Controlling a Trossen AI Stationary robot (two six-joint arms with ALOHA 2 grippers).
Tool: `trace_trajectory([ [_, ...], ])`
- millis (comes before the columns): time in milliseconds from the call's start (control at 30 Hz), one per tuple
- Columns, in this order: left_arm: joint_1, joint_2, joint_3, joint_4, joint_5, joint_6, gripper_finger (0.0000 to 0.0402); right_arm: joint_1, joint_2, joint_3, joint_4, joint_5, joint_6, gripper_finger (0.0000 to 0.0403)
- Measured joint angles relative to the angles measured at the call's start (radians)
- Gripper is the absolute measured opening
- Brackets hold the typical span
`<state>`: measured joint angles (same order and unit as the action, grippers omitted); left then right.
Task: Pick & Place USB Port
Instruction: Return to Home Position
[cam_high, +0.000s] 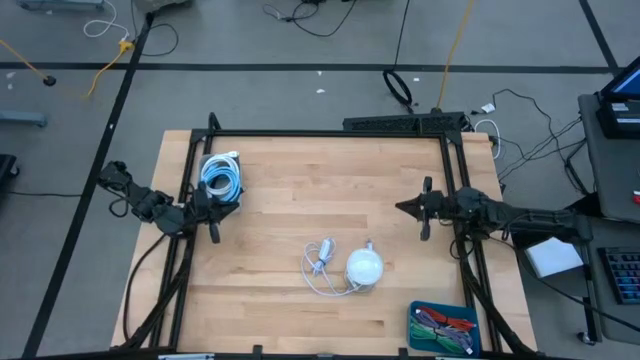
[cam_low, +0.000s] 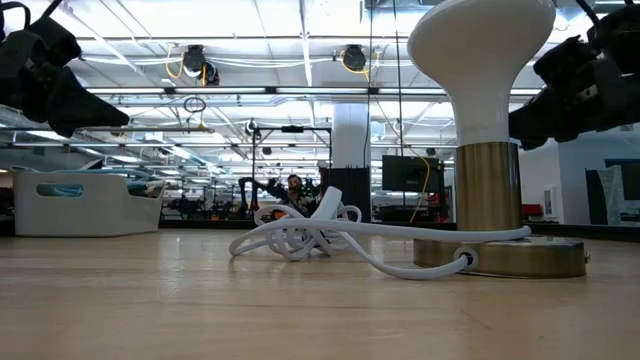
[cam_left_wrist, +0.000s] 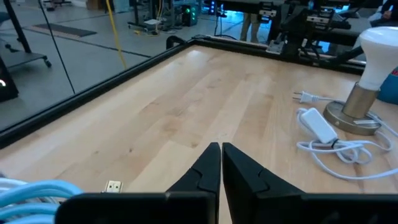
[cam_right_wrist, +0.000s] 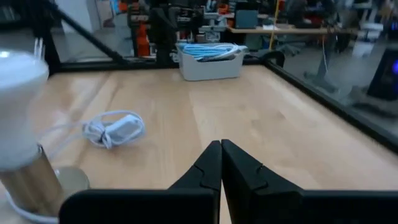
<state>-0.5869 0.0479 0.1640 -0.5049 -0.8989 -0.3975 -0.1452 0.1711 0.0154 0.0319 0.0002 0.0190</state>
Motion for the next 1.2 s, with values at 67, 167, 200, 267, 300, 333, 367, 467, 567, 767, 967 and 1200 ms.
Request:
trace_trajectory([
  [67, 0.000, 0.000, 0.000, 0.000, 0.000, -0.005, 0.0012, -0.001, 0.000, 0.000, 0.000, -0.002, 0.045, 0.0000],
  [167, 0.000, 0.000, 0.000, 0.000, 0.001, -0.007, 0.0004, -0.001, 0.000, 0.000, 0.001, -0.003, 0.076, 0.0000],
  [200, 0.000, 0.000, 0.000, 0.000, 0.001, -0.006, 0.0003, -0.001, 0.000, 0.000, 0.001, -0.003, 0.074, 0.0000],
  [267, 0.000, 0.000, 0.000, 0.000, 0.001, -0.008, 0.0003, -0.001, 0.000, 0.000, 0.001, -0.002, 0.073, 0.0000],
  [300, 0.000, 0.000, 0.000, 0.001, 0.001, -0.008, 0.0005, -0.001, 0.000, 0.000, 0.001, -0.003, 0.074, 0.0000],
  [333, 0.000, 0.000, 0.000, 0.001, 0.002, -0.007, 0.0009, -0.001, 0.000, 0.000, 0.001, -0.003, 0.074, 0.0000],
  [367, 0.000, 0.000, 0.000, 0.001, 0.002, -0.006, 0.0012, -0.001, 0.000, 0.000, 0.001, -0.002, 0.074, 0.0000],
  [467, 0.000, 0.000, 0.000, 0.001, 0.003, -0.002, 0.0022, -0.001, 0.000, 0.000, 0.001, -0.002, 0.074, 0.0000],
  [567, 0.000, 0.000, 0.000, 0.001, 0.003, -0.009, 0.0022, -0.001, 0.000, 0.000, 0.002, -0.002, 0.074, 0.0000],
  [767, 0.000, 0.000, 0.000, 0.001, 0.003, -0.024, 0.0007, -0.001, 0.000, 0.000, 0.002, -0.002, 0.074, 0.0000],
  [967, 0.000, 0.000, 0.000, 0.001, 0.003, -0.025, 0.0009, -0.001, 0.000, 0.000, 0.002, -0.002, 0.074, 0.0000],
  [1200, 0.000, 0.000, 0.000, 0.001, 0.003, -0.026, 0.0025, -0.001, 0.000, 0.000, 0.002, -0.002, 0.074, 0.0000],
])
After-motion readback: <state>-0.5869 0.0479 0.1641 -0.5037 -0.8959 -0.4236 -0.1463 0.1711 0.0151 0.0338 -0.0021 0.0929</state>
